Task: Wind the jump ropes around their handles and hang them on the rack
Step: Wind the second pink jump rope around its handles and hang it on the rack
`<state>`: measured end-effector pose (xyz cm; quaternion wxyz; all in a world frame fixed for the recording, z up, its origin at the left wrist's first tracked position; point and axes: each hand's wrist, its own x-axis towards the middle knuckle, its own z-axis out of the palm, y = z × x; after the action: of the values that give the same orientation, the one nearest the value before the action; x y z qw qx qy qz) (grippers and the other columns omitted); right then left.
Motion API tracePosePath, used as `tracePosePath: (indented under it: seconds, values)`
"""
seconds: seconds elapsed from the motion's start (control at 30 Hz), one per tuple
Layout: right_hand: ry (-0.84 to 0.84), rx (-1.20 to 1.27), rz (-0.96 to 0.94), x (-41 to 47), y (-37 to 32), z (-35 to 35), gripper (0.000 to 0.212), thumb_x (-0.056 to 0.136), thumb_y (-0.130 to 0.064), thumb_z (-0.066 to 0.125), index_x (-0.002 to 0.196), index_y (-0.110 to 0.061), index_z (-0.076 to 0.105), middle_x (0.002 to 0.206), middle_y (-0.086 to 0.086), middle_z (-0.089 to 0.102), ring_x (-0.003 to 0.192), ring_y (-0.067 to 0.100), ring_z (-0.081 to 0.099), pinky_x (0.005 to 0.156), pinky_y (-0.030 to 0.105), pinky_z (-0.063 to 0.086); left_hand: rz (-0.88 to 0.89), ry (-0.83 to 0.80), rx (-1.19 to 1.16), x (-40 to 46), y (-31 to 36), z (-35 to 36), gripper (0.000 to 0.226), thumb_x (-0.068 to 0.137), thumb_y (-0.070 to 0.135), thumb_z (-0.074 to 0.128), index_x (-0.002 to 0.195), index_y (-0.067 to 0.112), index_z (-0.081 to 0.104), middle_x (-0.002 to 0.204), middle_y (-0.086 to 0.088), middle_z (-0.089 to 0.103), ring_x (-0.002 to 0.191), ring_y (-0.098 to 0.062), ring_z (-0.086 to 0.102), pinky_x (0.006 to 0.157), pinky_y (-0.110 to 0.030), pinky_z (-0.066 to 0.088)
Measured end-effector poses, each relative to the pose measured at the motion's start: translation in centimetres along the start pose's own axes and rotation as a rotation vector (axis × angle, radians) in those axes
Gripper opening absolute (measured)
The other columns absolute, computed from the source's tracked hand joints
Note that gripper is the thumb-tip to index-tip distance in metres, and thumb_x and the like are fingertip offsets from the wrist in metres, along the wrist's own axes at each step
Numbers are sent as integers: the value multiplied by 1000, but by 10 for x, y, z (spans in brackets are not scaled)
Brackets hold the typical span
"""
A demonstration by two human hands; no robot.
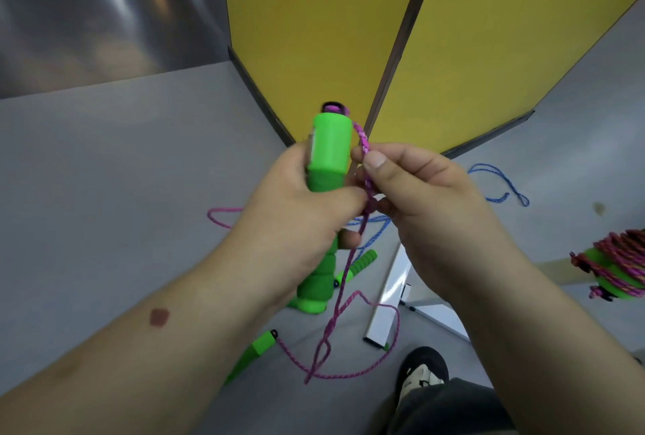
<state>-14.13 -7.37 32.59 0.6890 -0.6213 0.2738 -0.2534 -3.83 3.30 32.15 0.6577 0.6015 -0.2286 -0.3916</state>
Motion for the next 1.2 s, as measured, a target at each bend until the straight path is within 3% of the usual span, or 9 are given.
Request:
tracePosePath:
  seconds: [0.1, 0.23, 0.37, 0.57, 0.7, 0.77, 0.87, 1.0, 1.2]
  values:
    - [33, 0, 15, 1, 3, -1, 18, 99, -15, 59, 105, -5, 73, 83, 9, 68, 69, 18, 57, 63, 26, 49, 35, -15, 34, -1, 0, 4, 30, 88, 5, 77, 106, 27, 66, 82, -1, 73, 78, -21, 77, 60, -28, 55]
    - [-93, 74, 195, 1, 5, 1, 33, 100, -30, 57, 110, -3, 72, 74, 4, 63, 71, 16, 58, 82, 36, 47, 63, 45, -92, 4, 7, 0, 28, 88, -1, 76, 101, 18, 61, 72, -1, 67, 56, -15, 64, 54, -27, 54]
    - [-322, -75, 280, -7, 6, 2, 21, 101, -22, 57, 104, -12, 75, 86, 3, 72, 80, 17, 66, 80, 34, 53, 75, 163, -161, 13, 18, -17, 28, 90, 5, 76, 100, 23, 58, 78, -4, 76, 75, -27, 71, 52, -28, 55]
    - [-96, -48, 1, -2, 4, 2, 15, 96, -13, 63, 103, -13, 76, 93, 3, 77, 85, 13, 68, 78, 28, 54, -4, 101, -37, 6, 8, -10, 26, 91, 1, 70, 102, 23, 63, 103, -13, 77, 85, -22, 79, 50, -20, 50]
    - [26, -34, -46, -1, 0, 0, 17, 97, -10, 61, 106, -10, 76, 78, 4, 73, 62, 9, 60, 60, 22, 50, 1, -50, 37, -2, 2, 3, 35, 90, 1, 71, 113, 28, 68, 96, -14, 76, 81, -20, 78, 56, -22, 53]
    - [18, -26, -13, 0, 2, 0, 18, 97, -16, 64, 107, -12, 77, 82, 16, 69, 69, 18, 57, 67, 30, 51, 15, -41, 3, -1, 4, 3, 32, 90, 1, 74, 109, 26, 67, 88, -14, 74, 72, -27, 75, 55, -23, 52]
    - [-64, 30, 149, 0, 4, 1, 31, 95, -32, 64, 107, -7, 75, 85, 19, 64, 82, 29, 55, 85, 48, 50, 42, 35, -113, 5, 9, -2, 28, 89, 1, 76, 106, 20, 63, 74, -4, 68, 56, -15, 63, 50, -23, 50]
    - [-256, -73, 254, -6, 0, -1, 22, 101, -20, 58, 104, -6, 74, 88, 8, 71, 79, 19, 64, 80, 37, 53, 52, 149, -194, 12, 19, -15, 29, 90, 5, 76, 106, 21, 58, 85, -10, 77, 69, -19, 73, 50, -22, 51]
    - [-81, 37, 52, -2, -3, 0, 15, 98, -7, 60, 101, -10, 75, 82, 4, 73, 81, 20, 68, 75, 34, 57, -6, 77, -78, 5, 10, -10, 23, 94, 10, 70, 106, 26, 59, 93, -2, 78, 87, -18, 80, 49, -22, 49]
